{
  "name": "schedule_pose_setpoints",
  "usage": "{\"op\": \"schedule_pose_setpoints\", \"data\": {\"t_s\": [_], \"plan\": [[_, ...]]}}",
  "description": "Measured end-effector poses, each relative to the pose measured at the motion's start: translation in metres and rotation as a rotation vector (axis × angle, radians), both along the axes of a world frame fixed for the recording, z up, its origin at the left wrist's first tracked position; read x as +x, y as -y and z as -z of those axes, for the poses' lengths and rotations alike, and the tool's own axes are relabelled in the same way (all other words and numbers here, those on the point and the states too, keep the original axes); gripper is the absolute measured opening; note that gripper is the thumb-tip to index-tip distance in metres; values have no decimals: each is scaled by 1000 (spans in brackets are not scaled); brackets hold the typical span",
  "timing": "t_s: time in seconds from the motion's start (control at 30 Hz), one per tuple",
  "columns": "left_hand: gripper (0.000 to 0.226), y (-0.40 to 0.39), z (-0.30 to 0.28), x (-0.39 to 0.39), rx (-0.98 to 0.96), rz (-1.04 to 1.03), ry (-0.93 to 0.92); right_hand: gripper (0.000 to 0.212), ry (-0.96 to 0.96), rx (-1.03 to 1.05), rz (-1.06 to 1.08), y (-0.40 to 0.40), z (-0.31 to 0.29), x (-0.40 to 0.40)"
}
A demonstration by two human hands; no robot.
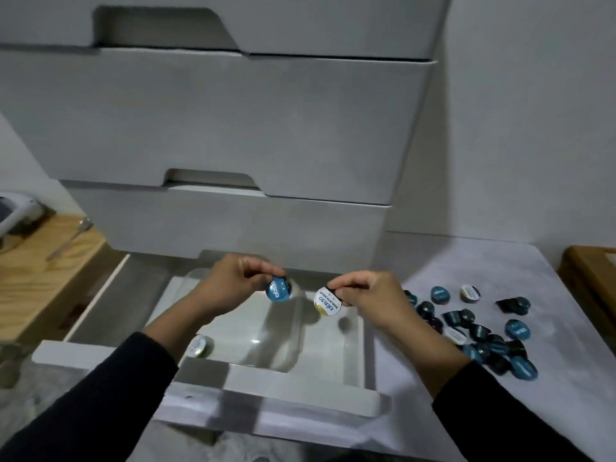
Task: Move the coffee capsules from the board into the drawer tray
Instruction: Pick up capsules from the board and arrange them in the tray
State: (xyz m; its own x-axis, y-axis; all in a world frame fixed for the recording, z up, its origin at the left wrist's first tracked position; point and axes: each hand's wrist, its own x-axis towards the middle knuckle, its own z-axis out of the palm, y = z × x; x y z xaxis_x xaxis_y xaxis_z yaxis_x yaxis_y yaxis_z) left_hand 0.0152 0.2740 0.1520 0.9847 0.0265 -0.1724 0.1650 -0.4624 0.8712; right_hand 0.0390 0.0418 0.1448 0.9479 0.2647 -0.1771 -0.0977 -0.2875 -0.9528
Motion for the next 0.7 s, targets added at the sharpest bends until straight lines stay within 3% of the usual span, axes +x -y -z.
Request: {"op": "schedule_pose_setpoints", "data": {"t_s": [0.33, 0.57, 0.7], "plan": [[22, -109, 58, 20, 204, 382, -221, 25, -146, -261, -147, -125, 53, 13], [25, -120, 84, 24, 297, 573, -269, 17, -228, -481, -224, -149, 79, 14], [24, -121, 94, 23, 298, 636, -293, 15, -234, -491, -247, -152, 88, 11]]}}
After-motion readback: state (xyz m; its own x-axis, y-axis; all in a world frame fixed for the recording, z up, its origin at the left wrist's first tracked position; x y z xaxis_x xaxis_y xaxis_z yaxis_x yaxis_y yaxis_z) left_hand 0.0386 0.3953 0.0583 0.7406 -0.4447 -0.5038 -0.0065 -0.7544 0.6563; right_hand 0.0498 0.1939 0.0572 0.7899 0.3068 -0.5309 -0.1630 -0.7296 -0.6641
